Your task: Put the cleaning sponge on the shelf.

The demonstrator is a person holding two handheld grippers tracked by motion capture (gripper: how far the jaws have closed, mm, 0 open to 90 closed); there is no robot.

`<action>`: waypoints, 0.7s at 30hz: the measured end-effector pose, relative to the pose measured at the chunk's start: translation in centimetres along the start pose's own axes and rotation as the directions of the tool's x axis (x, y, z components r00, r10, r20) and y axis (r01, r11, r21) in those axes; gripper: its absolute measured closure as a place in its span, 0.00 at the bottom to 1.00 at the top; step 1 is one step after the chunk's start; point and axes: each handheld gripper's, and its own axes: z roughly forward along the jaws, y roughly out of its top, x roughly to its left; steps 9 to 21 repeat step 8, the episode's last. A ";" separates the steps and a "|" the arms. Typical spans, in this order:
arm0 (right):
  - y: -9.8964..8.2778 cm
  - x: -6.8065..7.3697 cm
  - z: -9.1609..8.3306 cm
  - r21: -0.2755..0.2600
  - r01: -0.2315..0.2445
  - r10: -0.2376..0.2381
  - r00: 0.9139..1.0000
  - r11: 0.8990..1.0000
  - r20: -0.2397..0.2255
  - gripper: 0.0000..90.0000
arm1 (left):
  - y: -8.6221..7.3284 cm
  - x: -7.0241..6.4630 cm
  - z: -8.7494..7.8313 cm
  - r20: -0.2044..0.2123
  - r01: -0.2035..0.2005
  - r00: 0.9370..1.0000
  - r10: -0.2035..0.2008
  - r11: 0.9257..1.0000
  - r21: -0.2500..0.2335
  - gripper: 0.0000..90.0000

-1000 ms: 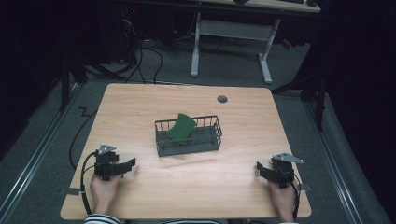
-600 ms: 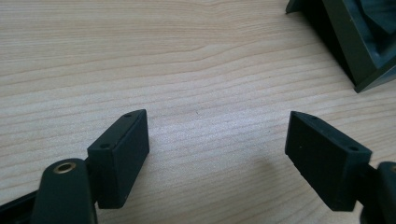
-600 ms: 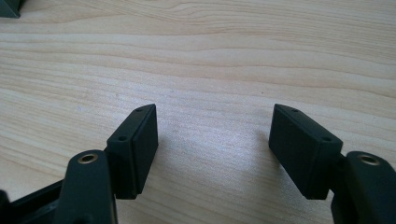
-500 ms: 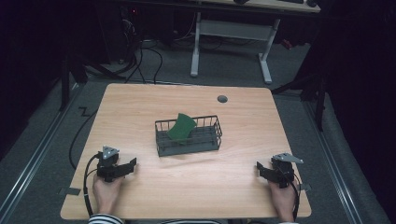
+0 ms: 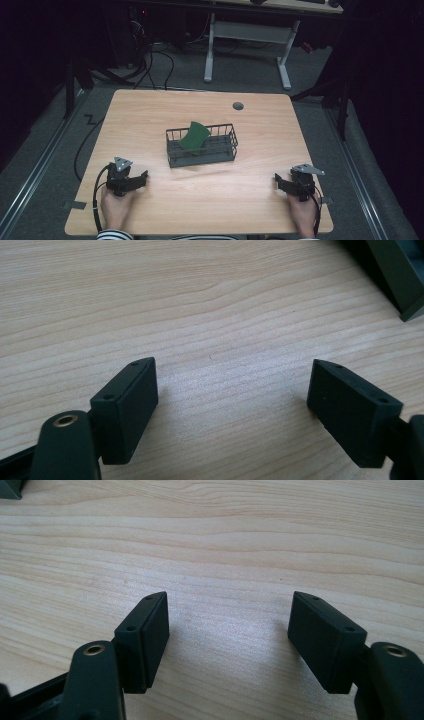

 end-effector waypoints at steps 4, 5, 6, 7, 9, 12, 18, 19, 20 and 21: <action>0.0 0.0 0.0 -0.002 0.000 0.000 1.000 1.000 -0.001 0.36 | 0.0 0.0 0.0 0.000 0.001 1.000 -0.001 1.000 -0.001 0.23; 0.0 0.0 0.0 -0.002 0.000 0.000 1.000 1.000 -0.001 0.36 | 0.0 0.0 0.0 0.000 0.001 1.000 -0.001 1.000 -0.001 0.23; 0.0 0.0 0.0 -0.002 0.000 0.000 1.000 1.000 -0.002 0.36 | 0.0 0.0 0.0 0.000 0.001 1.000 -0.001 1.000 -0.001 0.23; 0.0 0.0 0.0 -0.002 0.000 0.000 1.000 1.000 -0.002 0.36 | 0.0 0.0 0.0 0.000 0.001 1.000 -0.001 1.000 -0.001 0.23; 0.0 0.0 0.0 -0.002 0.001 -0.001 1.000 1.000 -0.002 0.36 | 0.0 0.0 0.0 0.001 0.002 1.000 -0.002 1.000 -0.001 0.23; 0.0 0.0 0.0 -0.002 0.001 -0.001 1.000 1.000 -0.002 0.36 | 0.0 0.0 0.0 0.001 0.002 1.000 -0.002 1.000 -0.001 0.23; 0.0 0.0 0.0 -0.002 0.001 -0.001 1.000 1.000 -0.002 0.36 | 0.0 0.0 0.0 0.001 0.002 1.000 -0.002 1.000 -0.001 0.23; 0.0 0.0 0.0 -0.002 0.001 -0.001 1.000 1.000 -0.002 0.36 | 0.0 0.0 0.0 0.001 0.002 1.000 -0.002 1.000 -0.001 0.23; 0.0 0.0 0.0 -0.002 0.001 -0.001 1.000 1.000 -0.002 0.36 | 0.0 0.0 0.0 0.001 0.002 1.000 -0.002 1.000 -0.001 0.23; 0.0 0.0 0.0 -0.002 0.001 -0.001 1.000 1.000 -0.002 0.36 | 0.0 0.0 0.0 0.001 0.002 1.000 -0.002 1.000 -0.001 0.23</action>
